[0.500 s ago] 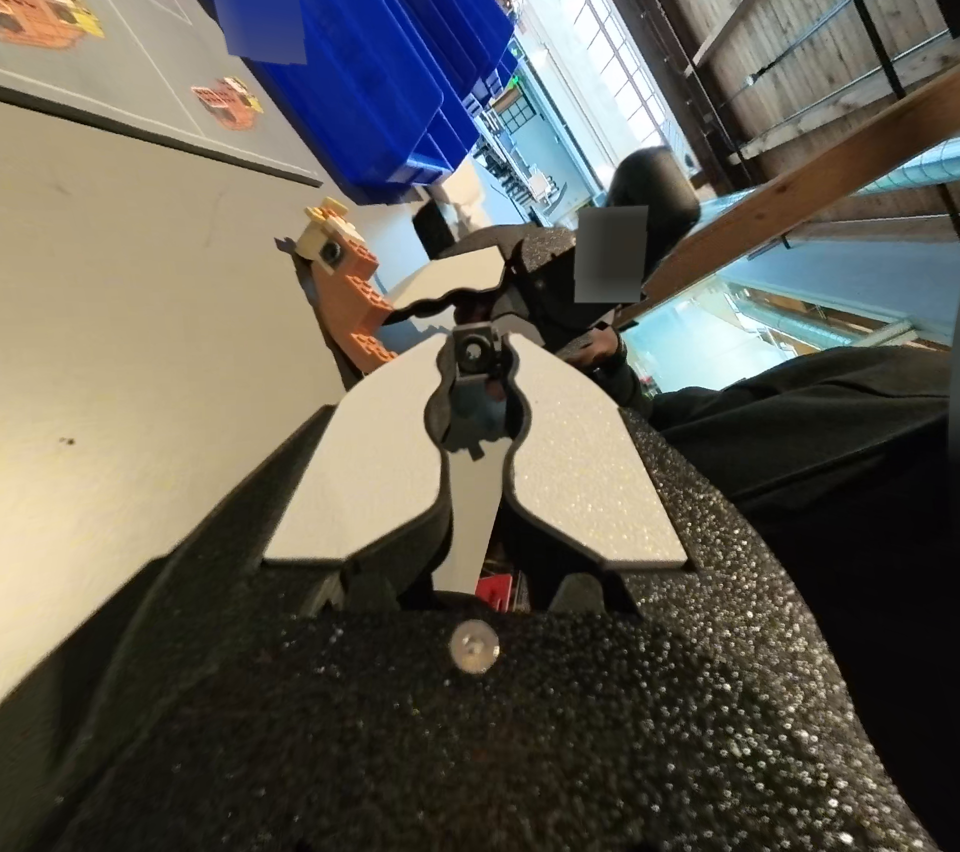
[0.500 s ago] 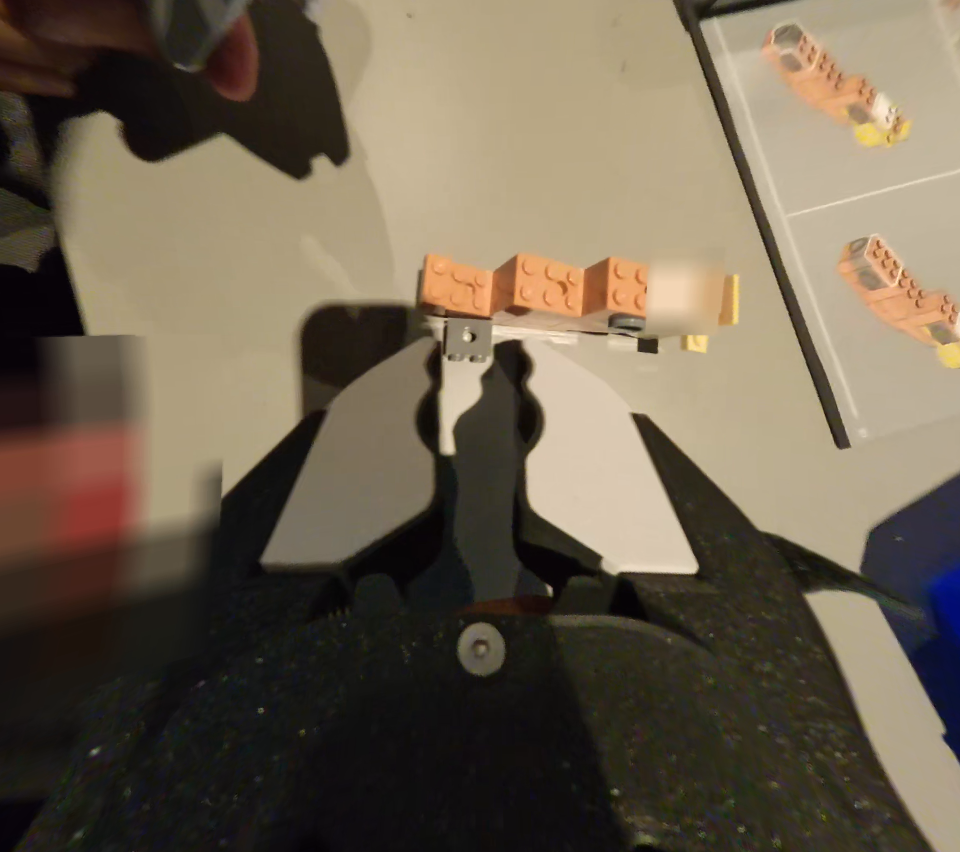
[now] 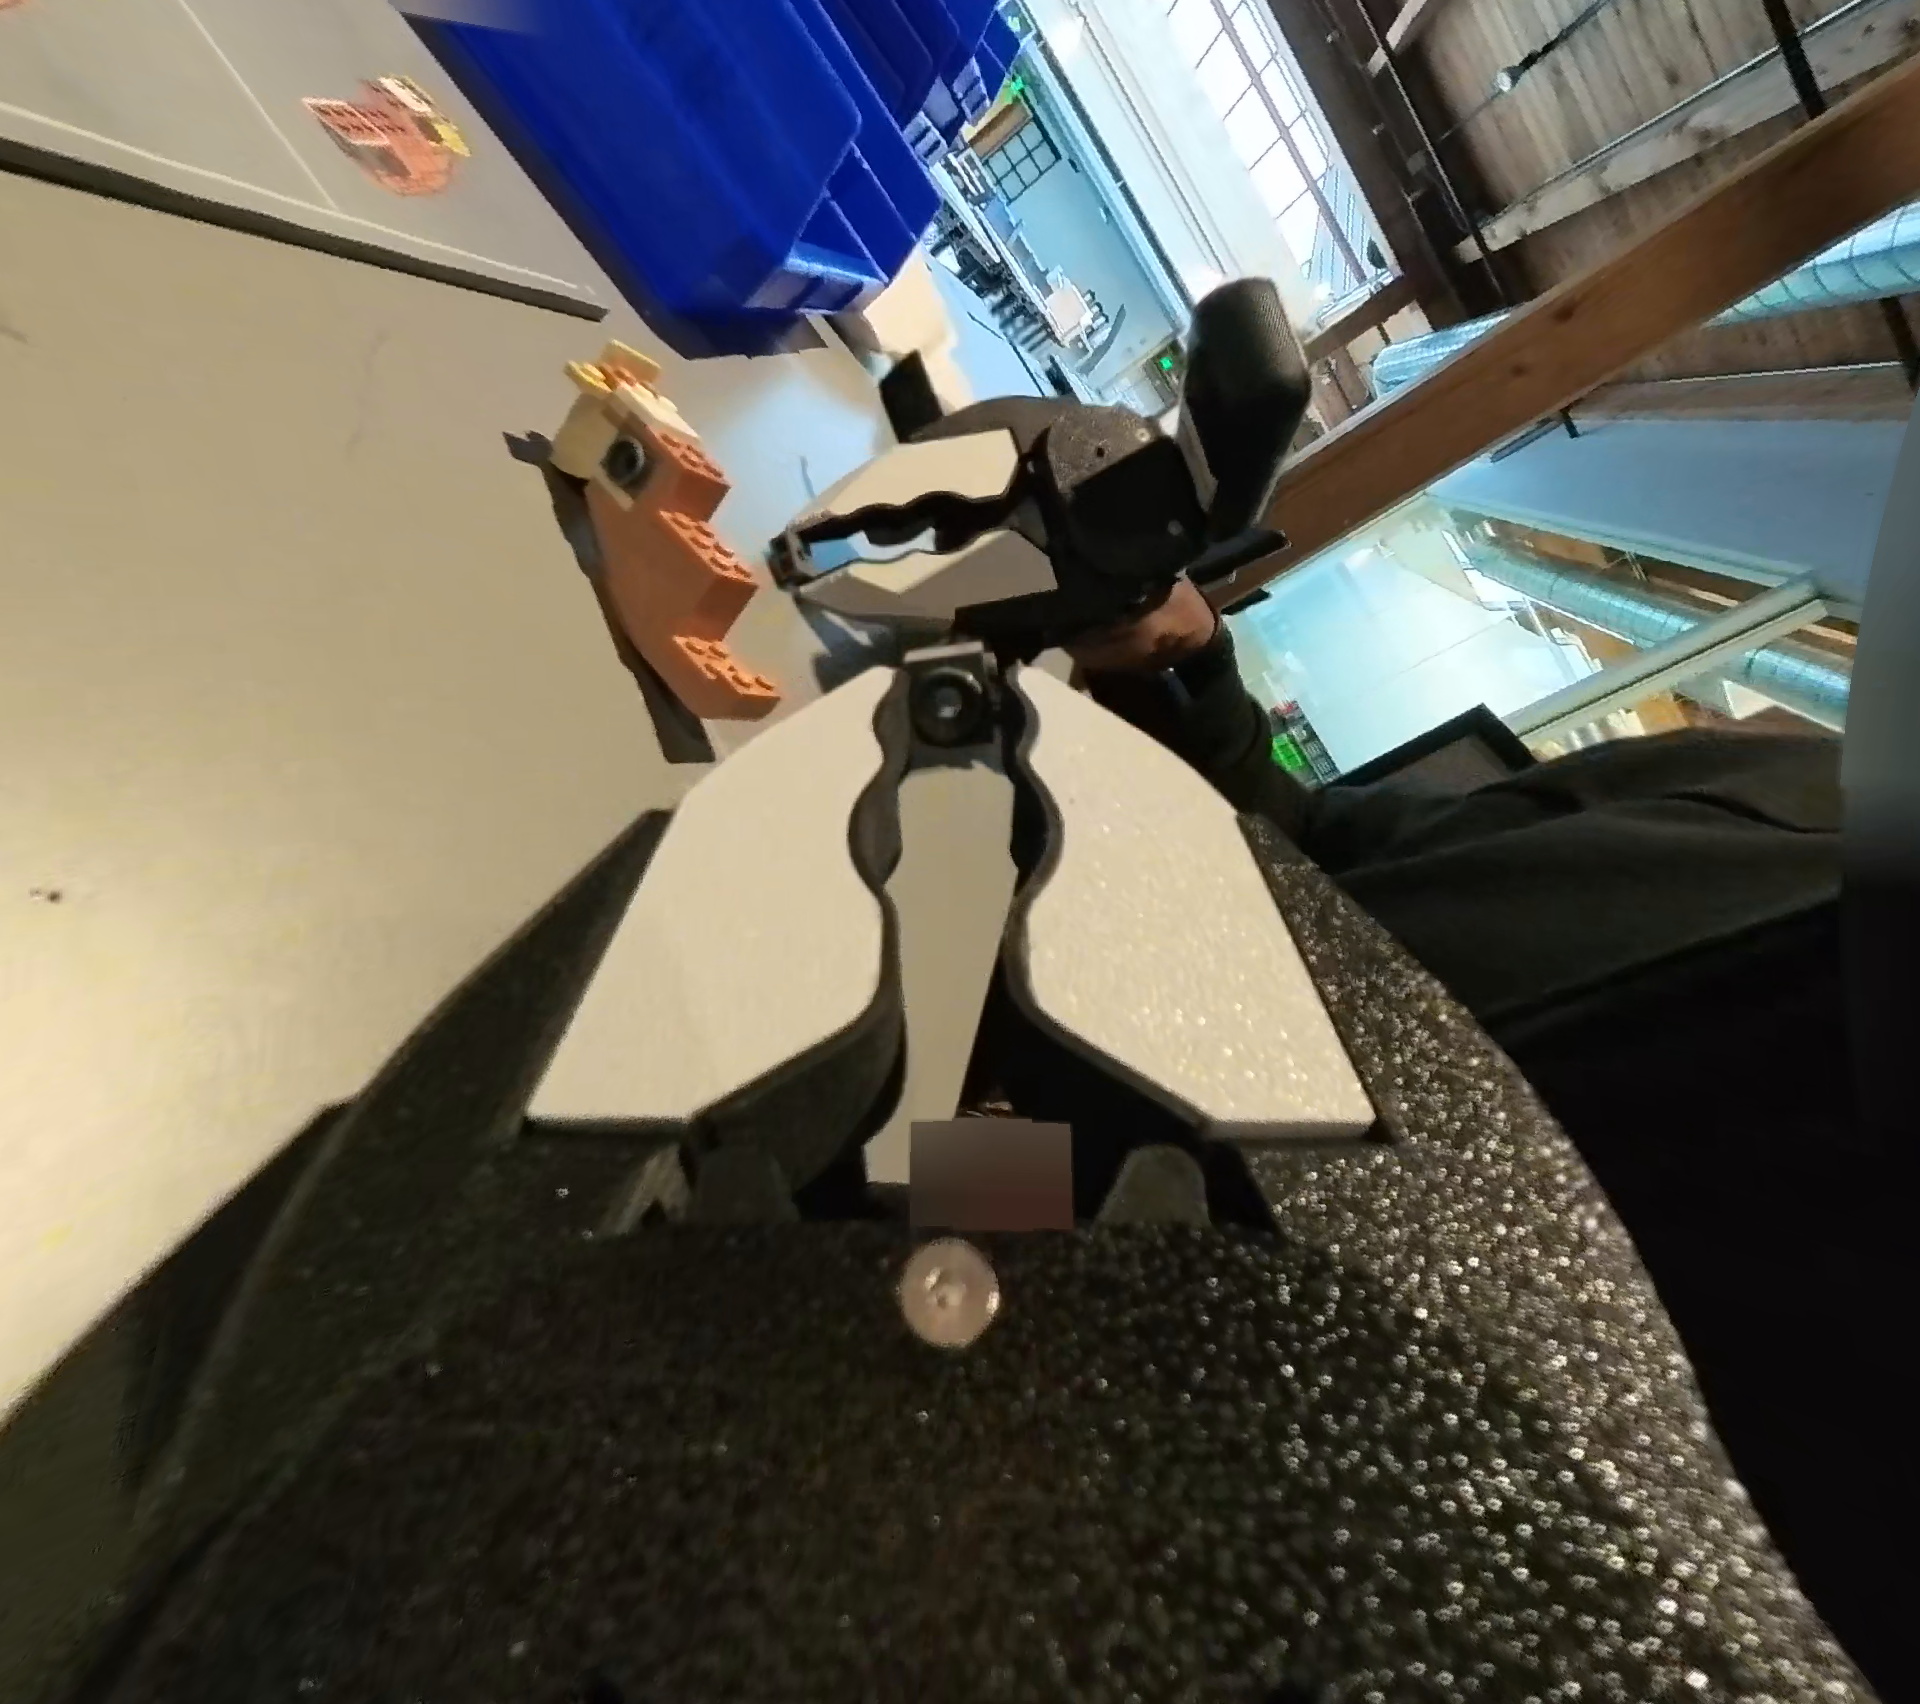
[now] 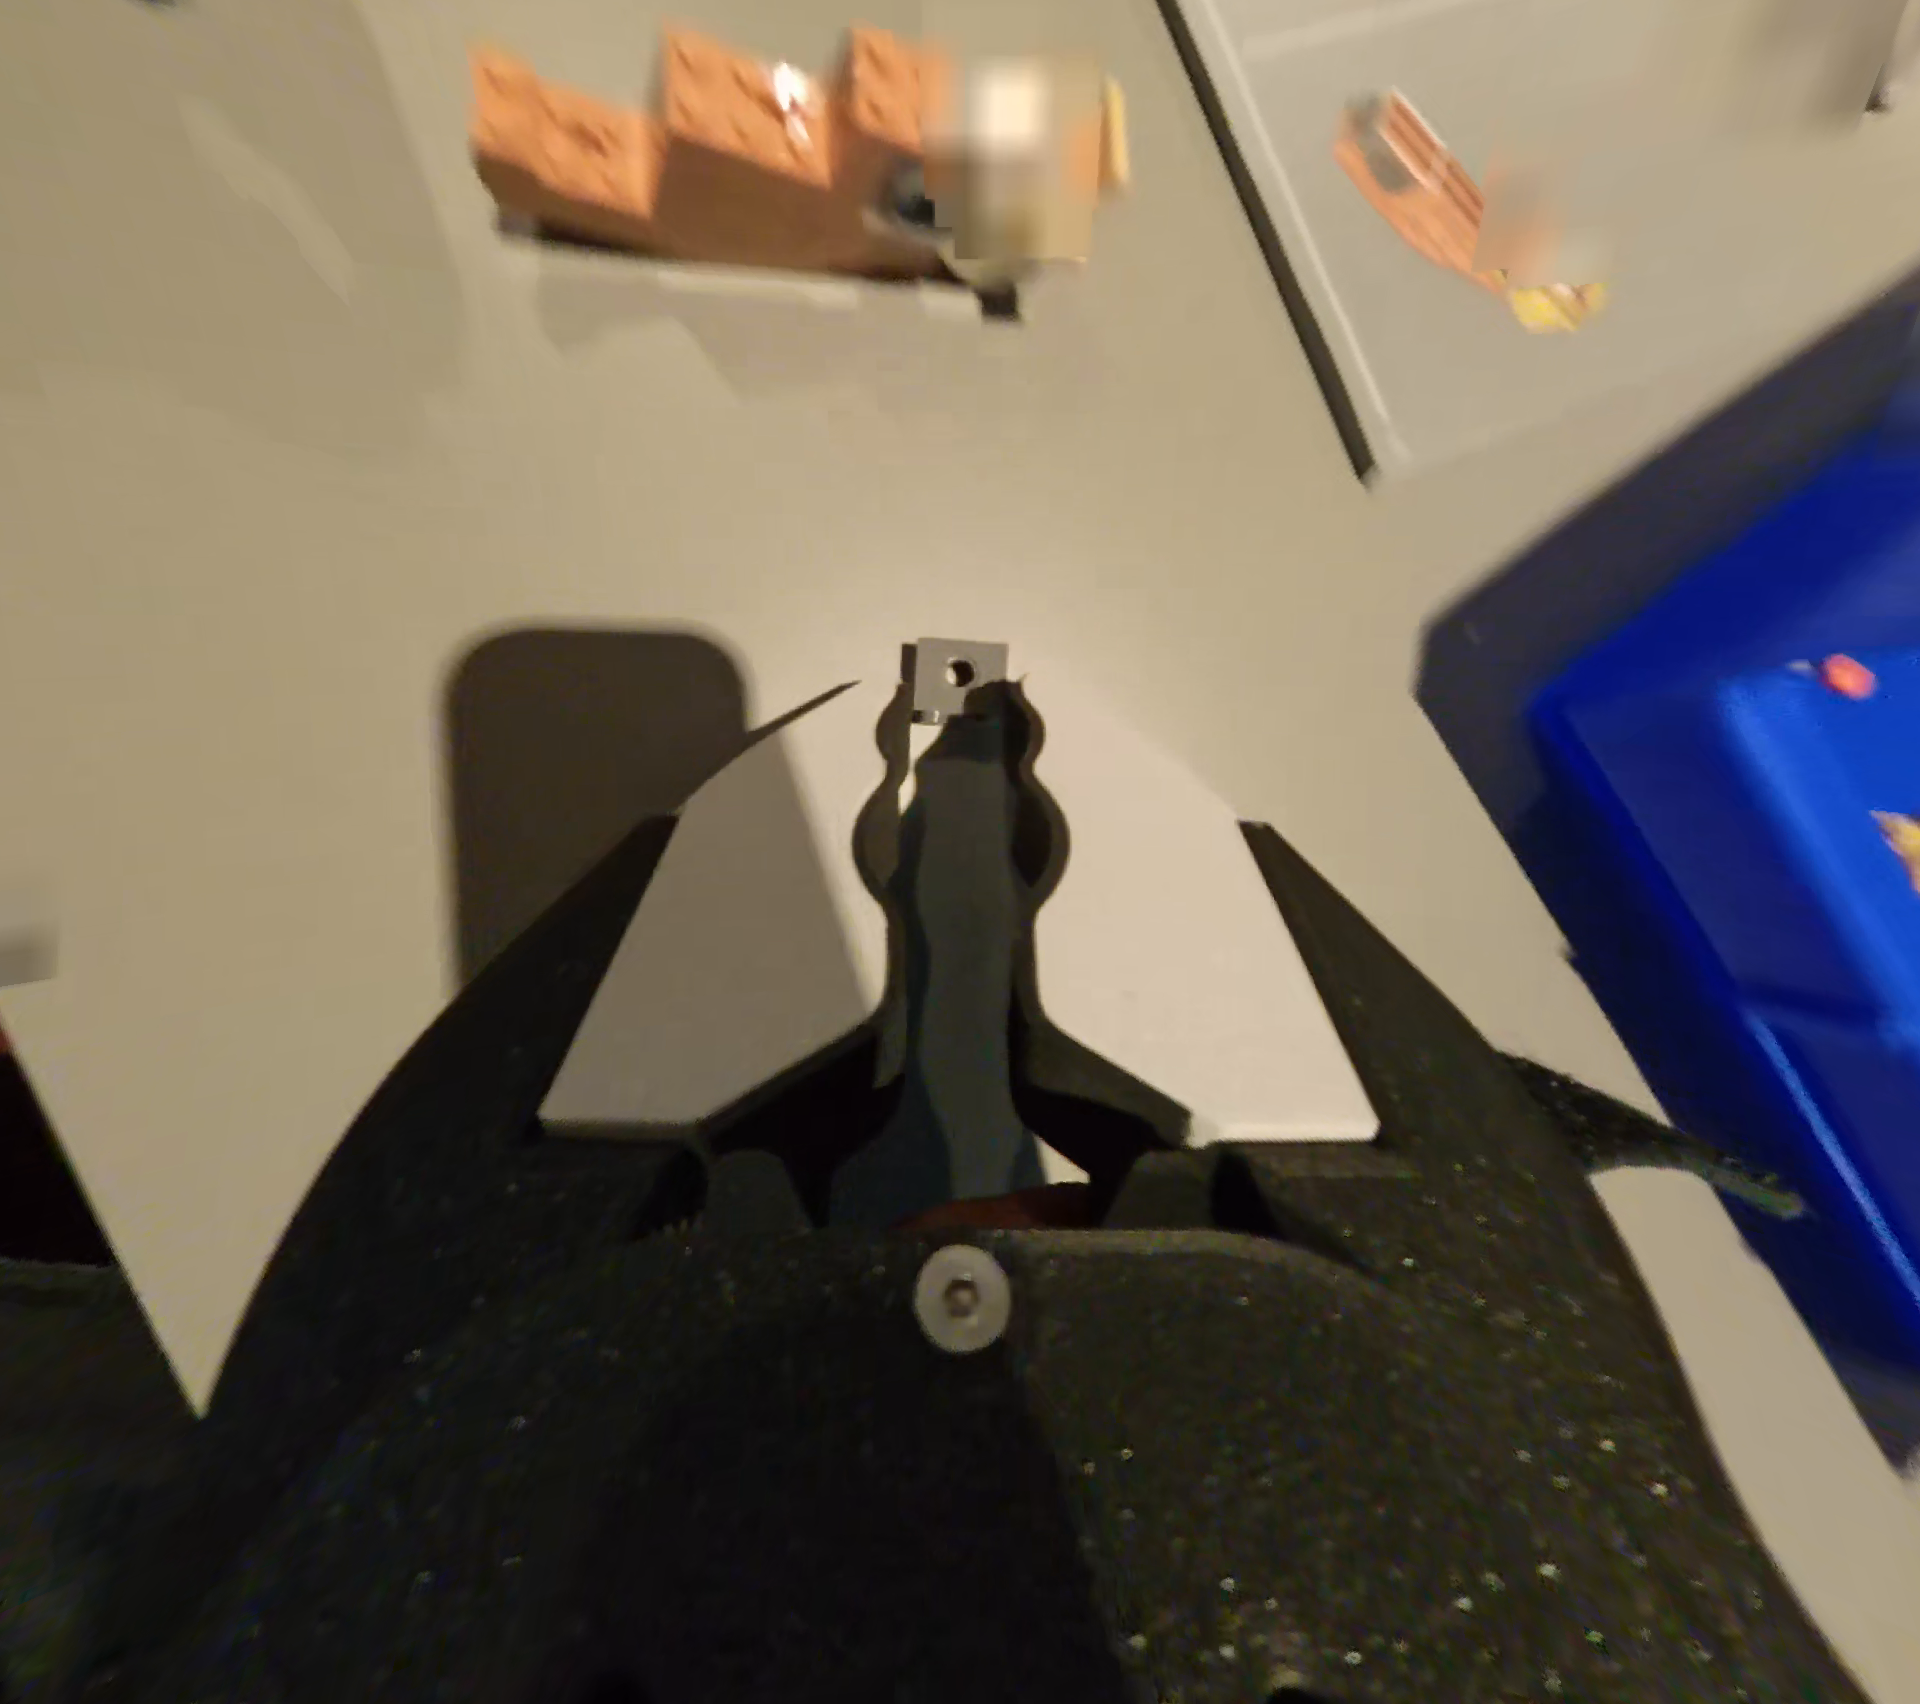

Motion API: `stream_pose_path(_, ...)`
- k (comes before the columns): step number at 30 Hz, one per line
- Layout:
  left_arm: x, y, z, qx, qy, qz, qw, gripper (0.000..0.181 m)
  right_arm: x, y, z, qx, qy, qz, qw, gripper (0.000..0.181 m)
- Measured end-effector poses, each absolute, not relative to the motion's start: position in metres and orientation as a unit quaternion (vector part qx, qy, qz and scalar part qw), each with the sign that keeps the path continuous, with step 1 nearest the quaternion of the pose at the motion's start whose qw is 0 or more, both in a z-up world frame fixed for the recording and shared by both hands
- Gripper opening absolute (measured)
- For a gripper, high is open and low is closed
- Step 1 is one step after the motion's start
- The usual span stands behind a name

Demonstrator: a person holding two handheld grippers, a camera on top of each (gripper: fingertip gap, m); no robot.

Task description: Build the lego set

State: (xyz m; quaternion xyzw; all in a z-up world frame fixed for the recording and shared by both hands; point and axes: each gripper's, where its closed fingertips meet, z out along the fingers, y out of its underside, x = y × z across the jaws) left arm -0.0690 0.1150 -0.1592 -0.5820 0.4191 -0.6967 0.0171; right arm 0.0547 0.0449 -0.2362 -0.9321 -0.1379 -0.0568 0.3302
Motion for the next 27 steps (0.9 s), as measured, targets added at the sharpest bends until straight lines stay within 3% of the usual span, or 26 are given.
stream_pose_path(4, -0.070, 0.116, -0.160, -0.583, 0.414, -0.699, -0.001, 0.016, 0.062, 0.028, -0.224, -0.920, -0.141, -0.077, 0.359, 0.026)
stream_pose_path(16, -0.060, 0.084, -0.153, -0.546, 0.474, -0.690, -0.036, 0.016, 0.051, -0.012, -0.201, -0.873, -0.126, -0.070, 0.466, 0.023)
stream_pose_path(27, -0.045, 0.054, -0.158, -0.494, 0.620, -0.605, -0.068, 0.015, -0.020, 0.049, -0.158, -0.722, -0.459, -0.135, 0.500, 0.019)
